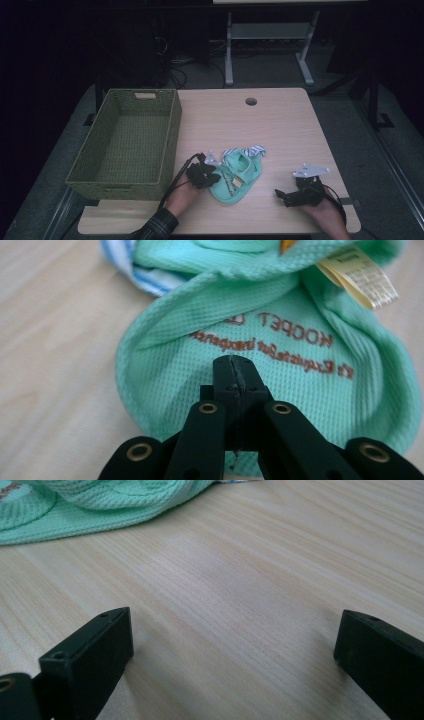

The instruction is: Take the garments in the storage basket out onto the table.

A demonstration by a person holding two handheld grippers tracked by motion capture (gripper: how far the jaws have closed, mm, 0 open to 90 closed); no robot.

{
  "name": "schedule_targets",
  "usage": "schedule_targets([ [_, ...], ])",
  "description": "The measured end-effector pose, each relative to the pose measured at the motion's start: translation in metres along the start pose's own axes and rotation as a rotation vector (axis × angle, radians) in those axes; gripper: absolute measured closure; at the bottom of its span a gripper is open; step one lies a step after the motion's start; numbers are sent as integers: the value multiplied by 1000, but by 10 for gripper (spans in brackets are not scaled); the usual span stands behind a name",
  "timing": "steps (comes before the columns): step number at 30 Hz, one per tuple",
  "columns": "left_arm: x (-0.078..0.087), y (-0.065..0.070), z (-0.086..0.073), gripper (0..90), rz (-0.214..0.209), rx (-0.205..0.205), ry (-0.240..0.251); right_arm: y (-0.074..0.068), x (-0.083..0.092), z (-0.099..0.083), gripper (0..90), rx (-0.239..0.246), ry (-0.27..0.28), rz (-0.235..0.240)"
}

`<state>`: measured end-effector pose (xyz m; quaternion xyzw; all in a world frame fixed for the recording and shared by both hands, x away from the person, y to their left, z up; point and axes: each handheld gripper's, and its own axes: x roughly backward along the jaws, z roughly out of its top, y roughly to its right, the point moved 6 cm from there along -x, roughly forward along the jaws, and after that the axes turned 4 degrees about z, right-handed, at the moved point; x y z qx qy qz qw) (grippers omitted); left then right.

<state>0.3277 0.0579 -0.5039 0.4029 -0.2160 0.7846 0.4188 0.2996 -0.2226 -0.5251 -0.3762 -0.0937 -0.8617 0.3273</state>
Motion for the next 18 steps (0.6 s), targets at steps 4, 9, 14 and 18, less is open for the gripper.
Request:
schedule_targets([
  [4,3,7,-3,893,-26,-21,-14,0,1,2,67,0,-22,6],
  [9,3,11,-5,892,-57,-13,-3,2,5,8,138,17,-24,-2],
  [14,3,10,-5,893,-75,-8,3,3,4,18,152,1,-24,20],
  [18,3,10,-5,893,-76,-9,2,4,1,30,190,23,-37,31],
])
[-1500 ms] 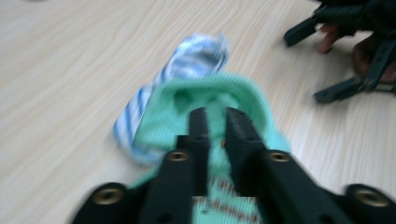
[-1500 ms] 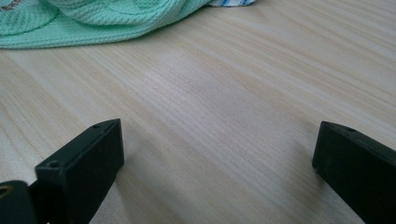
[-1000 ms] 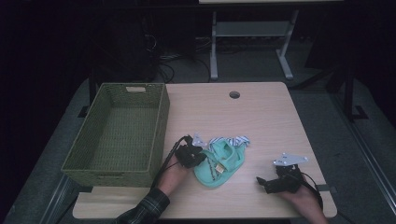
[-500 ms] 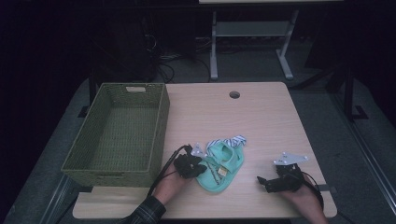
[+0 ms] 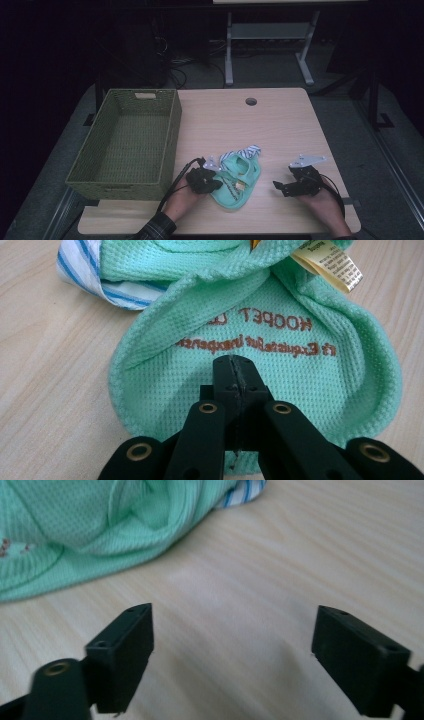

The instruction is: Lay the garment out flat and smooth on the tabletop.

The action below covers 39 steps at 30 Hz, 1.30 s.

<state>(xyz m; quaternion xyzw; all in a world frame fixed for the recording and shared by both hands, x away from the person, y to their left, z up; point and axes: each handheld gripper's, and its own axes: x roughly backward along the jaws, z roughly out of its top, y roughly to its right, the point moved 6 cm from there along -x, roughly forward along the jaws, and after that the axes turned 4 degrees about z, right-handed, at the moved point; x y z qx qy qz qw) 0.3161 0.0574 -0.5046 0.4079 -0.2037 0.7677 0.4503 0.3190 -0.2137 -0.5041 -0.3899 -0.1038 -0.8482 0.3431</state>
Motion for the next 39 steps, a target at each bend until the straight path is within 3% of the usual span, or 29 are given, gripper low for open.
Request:
schedule_targets([
  [3,0,0,0,893,-10,12,4,2,0,10,231,3,9,5],
  [10,-1,-1,0,893,-20,23,8,8,0,33,417,0,54,34],
  [13,0,-1,0,893,-15,14,-1,9,-5,45,504,0,55,52],
  [21,-1,-1,0,894,-17,23,7,12,-22,65,633,0,55,100],
  [29,-1,0,1,894,-8,15,0,15,-44,79,675,-9,57,122],
  [39,-1,1,1,894,0,8,-2,11,-65,79,698,-16,33,138],
])
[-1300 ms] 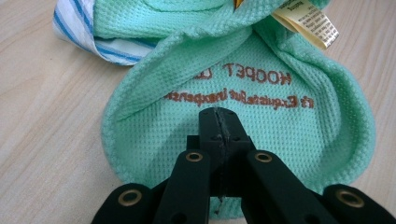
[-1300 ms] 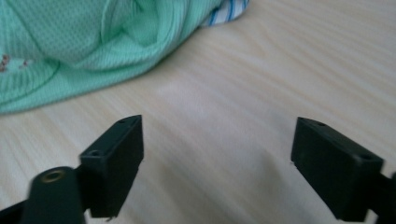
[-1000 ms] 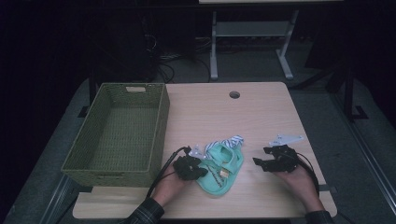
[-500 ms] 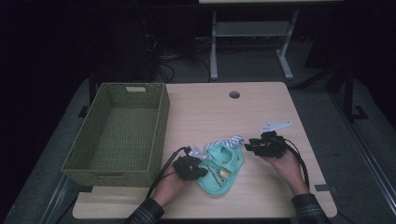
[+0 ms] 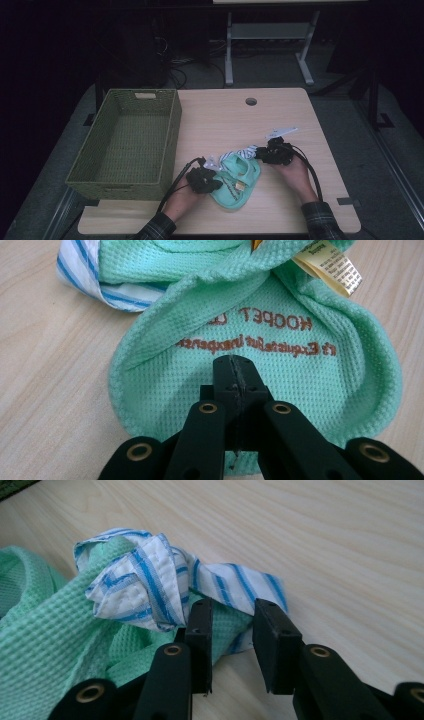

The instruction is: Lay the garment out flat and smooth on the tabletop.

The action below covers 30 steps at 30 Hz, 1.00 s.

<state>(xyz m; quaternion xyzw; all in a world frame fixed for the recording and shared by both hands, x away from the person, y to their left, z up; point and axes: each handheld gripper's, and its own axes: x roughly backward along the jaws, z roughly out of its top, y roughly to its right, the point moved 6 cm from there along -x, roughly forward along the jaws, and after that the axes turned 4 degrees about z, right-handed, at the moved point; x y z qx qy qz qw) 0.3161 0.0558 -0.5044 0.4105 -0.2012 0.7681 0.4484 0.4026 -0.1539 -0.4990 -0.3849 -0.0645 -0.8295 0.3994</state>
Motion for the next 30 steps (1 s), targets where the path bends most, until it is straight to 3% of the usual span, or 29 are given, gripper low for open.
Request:
schedule_targets([
  [5,1,-1,0,895,-5,-12,-13,-2,-9,-3,728,8,-22,10],
  [11,0,-1,0,895,-2,-9,-10,-3,-13,-7,882,-1,-35,17],
  [14,0,-1,0,895,0,-9,-8,-2,-10,-6,891,10,-28,9],
  [22,0,-1,0,895,2,-3,-9,3,6,-5,892,0,-10,-30],
  [26,0,-1,0,895,5,-6,-10,12,17,-7,895,-2,9,-63],
  [30,0,0,0,896,4,-2,-9,26,28,-14,895,-38,23,-102],
])
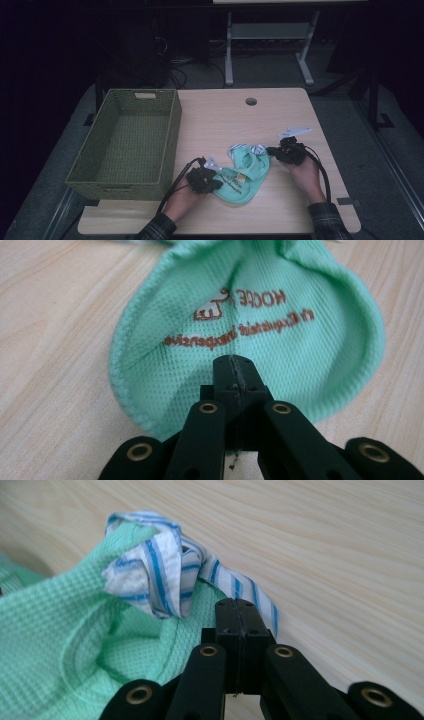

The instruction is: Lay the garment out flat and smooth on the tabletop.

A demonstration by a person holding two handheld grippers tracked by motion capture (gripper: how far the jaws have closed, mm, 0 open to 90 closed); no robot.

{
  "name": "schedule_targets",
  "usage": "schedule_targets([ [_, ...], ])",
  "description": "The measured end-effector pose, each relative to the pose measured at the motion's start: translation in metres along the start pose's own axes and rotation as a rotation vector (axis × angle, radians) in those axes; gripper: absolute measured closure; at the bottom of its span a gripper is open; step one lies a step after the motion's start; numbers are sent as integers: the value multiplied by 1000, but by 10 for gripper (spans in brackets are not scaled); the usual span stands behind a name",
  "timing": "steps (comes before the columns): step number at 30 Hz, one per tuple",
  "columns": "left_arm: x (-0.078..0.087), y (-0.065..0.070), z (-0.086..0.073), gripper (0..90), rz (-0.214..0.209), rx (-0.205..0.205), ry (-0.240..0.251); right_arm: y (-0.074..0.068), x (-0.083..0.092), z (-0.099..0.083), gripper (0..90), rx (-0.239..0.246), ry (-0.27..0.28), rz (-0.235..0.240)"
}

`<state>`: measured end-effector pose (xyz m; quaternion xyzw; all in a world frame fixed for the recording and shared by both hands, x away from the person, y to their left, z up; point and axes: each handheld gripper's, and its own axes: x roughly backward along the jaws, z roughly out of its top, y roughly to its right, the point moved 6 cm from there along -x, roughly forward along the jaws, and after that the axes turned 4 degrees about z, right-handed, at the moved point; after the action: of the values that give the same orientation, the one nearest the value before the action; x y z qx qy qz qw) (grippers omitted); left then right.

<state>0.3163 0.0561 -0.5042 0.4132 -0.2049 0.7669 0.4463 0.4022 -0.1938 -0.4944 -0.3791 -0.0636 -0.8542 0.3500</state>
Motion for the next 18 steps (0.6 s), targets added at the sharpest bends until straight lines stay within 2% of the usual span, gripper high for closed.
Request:
schedule_targets([
  [1,0,0,0,895,0,0,0,0,0,0,895,0,0,0],
  [7,0,0,0,895,1,1,0,20,1,-14,898,-50,-22,-24],
  [8,0,0,0,896,1,1,0,23,-1,-19,898,-78,-30,-10],
  [10,0,0,0,895,2,1,0,23,-1,-20,897,-85,-28,-4],
  [13,0,0,0,895,1,1,1,22,1,-18,878,-71,-22,-3],
  [16,0,1,1,889,-2,-3,-7,18,6,-15,802,-50,-12,-4],
  [17,0,1,2,881,-9,13,8,16,8,-14,779,-50,-4,1],
  [18,2,0,3,877,-11,11,15,15,11,-12,762,-58,6,6],
])
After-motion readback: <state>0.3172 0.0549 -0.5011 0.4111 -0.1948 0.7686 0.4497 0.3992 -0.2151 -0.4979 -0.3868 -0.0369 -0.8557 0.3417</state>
